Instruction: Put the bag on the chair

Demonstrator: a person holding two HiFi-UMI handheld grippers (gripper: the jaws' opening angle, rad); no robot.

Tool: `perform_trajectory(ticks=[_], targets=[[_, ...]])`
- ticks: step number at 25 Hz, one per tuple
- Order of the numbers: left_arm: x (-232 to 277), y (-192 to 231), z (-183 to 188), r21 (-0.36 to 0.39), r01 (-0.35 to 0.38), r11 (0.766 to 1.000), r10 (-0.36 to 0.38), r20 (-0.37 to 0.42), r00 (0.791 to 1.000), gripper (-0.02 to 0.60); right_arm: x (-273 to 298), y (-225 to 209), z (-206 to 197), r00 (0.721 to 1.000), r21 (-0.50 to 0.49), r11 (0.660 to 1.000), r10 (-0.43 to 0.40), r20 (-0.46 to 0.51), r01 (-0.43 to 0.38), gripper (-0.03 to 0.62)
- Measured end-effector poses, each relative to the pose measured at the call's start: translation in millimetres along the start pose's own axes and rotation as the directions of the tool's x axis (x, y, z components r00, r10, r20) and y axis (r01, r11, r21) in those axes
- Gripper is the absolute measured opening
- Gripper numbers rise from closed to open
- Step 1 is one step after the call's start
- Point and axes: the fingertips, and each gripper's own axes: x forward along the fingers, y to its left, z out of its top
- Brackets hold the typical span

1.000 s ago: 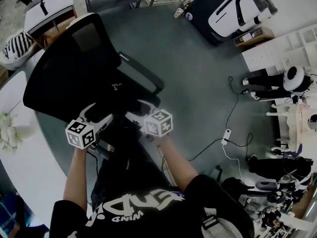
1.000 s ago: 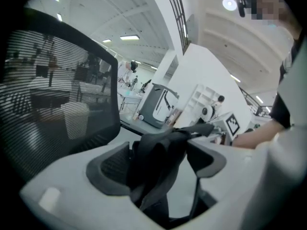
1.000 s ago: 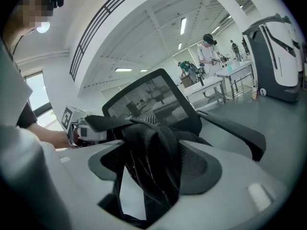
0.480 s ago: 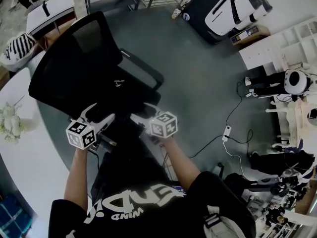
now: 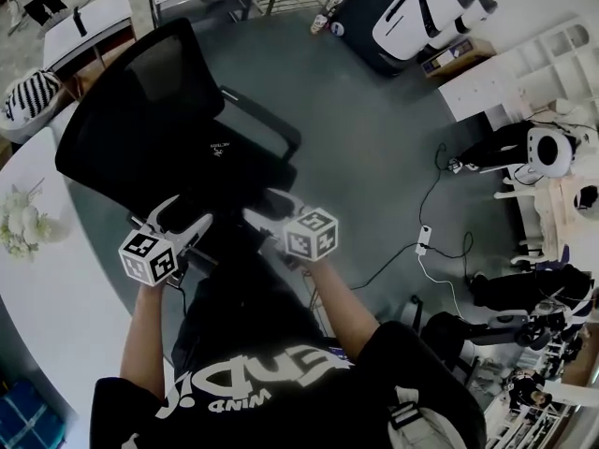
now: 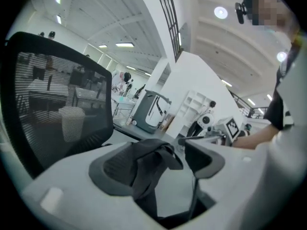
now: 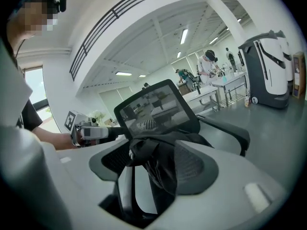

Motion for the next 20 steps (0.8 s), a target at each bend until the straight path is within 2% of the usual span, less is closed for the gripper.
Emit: perform_trajectory(ticks=[4,8,11,15,20], targets=[[-10.9,-16.1,4.7,0.029,0.003,1.0,-0.004,0.025,1.0,0.272,-13.4,21.7,5.5,0.999,-0.02,1.0,0.018,0.041,-0.017,0.219],[-24.5,-27.1,6.3,0.031,0.015,0.999,-0.016,0.051,0.999,0.157,-14.3,43.7,4.6,0.998,-0.062,0.996,0.061,0.028,-0.06,0.117],[-34.7,-33.5,3.3,0.012,-0.017,1.0,0.016,0.089,0.996,0.014,-20.4,58.9,1.5,0.994,-0.08,0.991,0.108,0.036,-0.105,0.014],[-44.6,-52.9,-4.5,0.012,-0.058,0.998,0.056,0.108,0.993,0.0,-36.3,73.1,-4.2,0.985,-0.084,0.984,0.163,0.063,-0.158,0.002],[-53.1,-100.0,-4.8,0.029,-0.12,0.992,0.114,0.154,0.982,0.0,-76.5,78.2,-10.2,0.981,-0.113,0.979,0.176,0.076,-0.167,0.0]])
